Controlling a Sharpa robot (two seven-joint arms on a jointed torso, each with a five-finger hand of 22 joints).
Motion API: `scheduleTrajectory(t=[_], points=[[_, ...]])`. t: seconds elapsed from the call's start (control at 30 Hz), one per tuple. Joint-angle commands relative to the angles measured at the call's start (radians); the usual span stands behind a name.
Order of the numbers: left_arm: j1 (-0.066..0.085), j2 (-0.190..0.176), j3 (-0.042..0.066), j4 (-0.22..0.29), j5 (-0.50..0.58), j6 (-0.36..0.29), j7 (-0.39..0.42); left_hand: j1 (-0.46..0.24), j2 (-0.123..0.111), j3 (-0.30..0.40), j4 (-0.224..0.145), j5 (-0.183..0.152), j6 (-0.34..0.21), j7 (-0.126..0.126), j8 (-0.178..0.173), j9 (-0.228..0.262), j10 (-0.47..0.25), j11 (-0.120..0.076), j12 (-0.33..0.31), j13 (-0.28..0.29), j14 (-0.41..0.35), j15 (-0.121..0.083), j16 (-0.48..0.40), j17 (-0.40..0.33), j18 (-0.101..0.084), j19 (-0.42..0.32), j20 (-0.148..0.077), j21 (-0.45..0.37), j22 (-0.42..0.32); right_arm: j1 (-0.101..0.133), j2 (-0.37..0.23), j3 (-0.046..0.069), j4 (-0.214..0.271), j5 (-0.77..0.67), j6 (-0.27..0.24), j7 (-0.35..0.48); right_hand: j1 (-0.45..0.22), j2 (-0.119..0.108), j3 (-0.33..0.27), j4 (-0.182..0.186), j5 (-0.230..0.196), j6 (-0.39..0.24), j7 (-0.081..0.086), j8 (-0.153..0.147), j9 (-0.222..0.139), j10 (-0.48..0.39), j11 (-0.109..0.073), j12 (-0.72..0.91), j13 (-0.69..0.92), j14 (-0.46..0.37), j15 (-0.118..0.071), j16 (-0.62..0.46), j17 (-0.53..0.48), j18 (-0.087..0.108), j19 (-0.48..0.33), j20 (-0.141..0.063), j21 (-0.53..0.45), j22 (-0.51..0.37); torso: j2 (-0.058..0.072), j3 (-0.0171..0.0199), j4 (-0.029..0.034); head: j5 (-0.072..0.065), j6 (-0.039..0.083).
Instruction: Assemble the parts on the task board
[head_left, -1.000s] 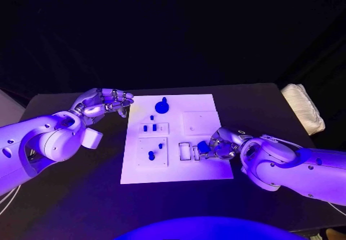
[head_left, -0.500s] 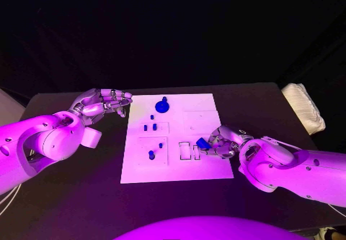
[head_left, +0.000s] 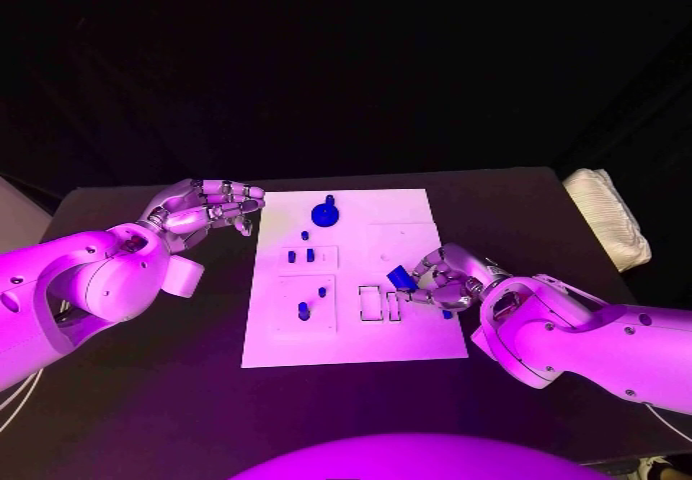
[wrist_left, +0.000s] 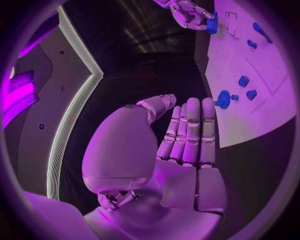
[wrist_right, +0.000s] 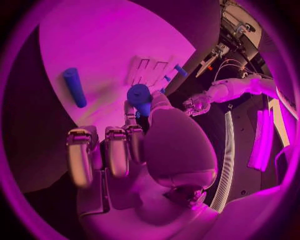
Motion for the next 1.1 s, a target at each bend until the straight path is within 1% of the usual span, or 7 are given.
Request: scheduleTrajectory(t=[0.03, 0.13, 0.2, 0.37, 0.6, 0.67, 1.1], points=[[0.0, 0.002, 0.0, 0.002, 0.008, 0.017, 0.002, -0.007, 0.002, 0.0, 0.004, 0.003, -0.005, 0.006, 0.003, -0.002, -0.005, 0.001, 0.004, -0.001, 0.003, 0.003, -0.003, -0.001, 0.015, 0.002, 0.003, -0.006, -0.002, 0.002, 0.003, 0.0, 0.006, 0.055, -0.023, 0.036, 0.024, 0.035, 0.039, -0.032, 0.005, 0.035, -0.032, 0.018, 0.007, 0.038, -0.01, 0.005, 0.152, 0.091, -0.007, 0.004, 0.187, -0.006, 0.104, -0.009, 0.005, 0.263, 0.001, -0.0006, -0.0007, 0.002, 0.001], [0.0, 0.001, 0.0, 0.003, 0.008, 0.017, 0.002, -0.007, 0.002, 0.0, 0.004, 0.003, -0.005, 0.006, 0.003, -0.002, -0.005, 0.001, 0.004, -0.001, 0.003, 0.003, -0.003, -0.001, 0.015, 0.002, 0.003, -0.006, -0.002, 0.004, 0.009, 0.0, 0.005, 0.063, 0.025, 0.022, 0.016, 0.032, 0.041, -0.031, 0.003, 0.036, -0.032, 0.018, 0.006, 0.038, -0.01, 0.004, 0.152, 0.09, -0.008, 0.003, 0.186, -0.006, 0.104, -0.01, 0.004, 0.263, 0.002, -0.0003, -0.0009, 0.003, -0.001], [0.0, 0.001, 0.0, 0.004, 0.008, 0.016, 0.001, -0.007, 0.002, 0.0, 0.004, 0.003, -0.005, 0.006, 0.003, -0.002, -0.005, 0.001, 0.004, -0.001, 0.003, 0.003, -0.003, -0.001, 0.015, 0.002, 0.003, -0.006, -0.002, 0.004, 0.017, 0.0, 0.003, 0.068, 0.059, 0.01, -0.023, 0.03, 0.039, -0.03, -0.019, 0.038, -0.03, 0.019, 0.002, 0.038, -0.008, 0.001, 0.151, 0.09, -0.007, 0.003, 0.185, -0.006, 0.104, -0.01, 0.003, 0.263, 0.002, 0.0003, -0.0015, 0.004, -0.002], [0.0, 0.002, 0.0, 0.004, 0.006, 0.016, 0.001, -0.007, 0.002, 0.0, 0.004, 0.003, -0.005, 0.006, 0.003, -0.002, -0.005, 0.001, 0.004, -0.001, 0.003, 0.003, -0.003, -0.001, 0.015, 0.002, 0.003, -0.006, -0.002, 0.005, 0.041, 0.0, -0.002, 0.071, 0.111, -0.012, -0.077, 0.031, 0.039, -0.03, -0.024, 0.04, -0.029, 0.021, -0.003, 0.039, -0.007, 0.0, 0.154, 0.09, -0.006, 0.003, 0.185, -0.006, 0.104, -0.01, 0.004, 0.263, 0.001, -0.0002, -0.0009, 0.006, -0.003], [0.0, 0.002, 0.0, 0.005, 0.002, 0.02, -0.001, -0.003, 0.004, 0.004, 0.002, 0.005, -0.006, 0.006, 0.005, -0.002, -0.007, 0.001, 0.006, -0.002, 0.002, 0.002, -0.003, -0.002, 0.015, 0.004, 0.002, -0.008, -0.003, 0.006, 0.072, 0.001, -0.006, 0.049, 0.132, -0.044, -0.143, 0.031, 0.034, -0.03, -0.026, 0.045, -0.03, 0.028, -0.006, 0.043, -0.008, 0.001, 0.159, 0.091, -0.006, 0.005, 0.19, -0.006, 0.104, -0.01, 0.005, 0.263, 0.002, 0.0008, 0.0004, 0.007, -0.003], [0.0, 0.002, 0.0, 0.005, 0.001, 0.021, -0.002, -0.002, 0.005, 0.004, 0.001, 0.006, -0.006, 0.006, 0.006, -0.003, -0.007, 0.001, 0.006, -0.002, 0.001, 0.002, -0.003, -0.002, 0.015, 0.004, 0.002, -0.008, -0.004, 0.007, 0.08, 0.001, -0.008, 0.042, 0.139, -0.053, -0.157, 0.03, 0.03, -0.03, -0.012, 0.045, -0.031, 0.031, -0.006, 0.044, -0.008, 0.001, 0.161, 0.091, -0.007, 0.005, 0.191, -0.006, 0.104, -0.01, 0.005, 0.263, 0.001, -0.0004, 0.0008, 0.006, -0.004], [0.0, 0.0, 0.0, 0.007, -0.001, 0.023, -0.004, -0.002, 0.005, 0.005, 0.001, 0.006, -0.007, 0.006, 0.006, -0.003, -0.008, 0.001, 0.006, -0.003, 0.001, 0.002, -0.003, -0.002, 0.015, 0.004, 0.002, -0.008, -0.004, 0.008, 0.104, 0.001, -0.02, 0.028, 0.163, -0.082, -0.172, 0.028, 0.025, -0.03, -0.012, 0.046, -0.031, 0.034, -0.006, 0.044, -0.009, 0.0, 0.161, 0.092, -0.007, 0.005, 0.193, -0.006, 0.104, -0.01, 0.005, 0.263, 0.002, 0.0003, -0.0008, 0.01, -0.003]])
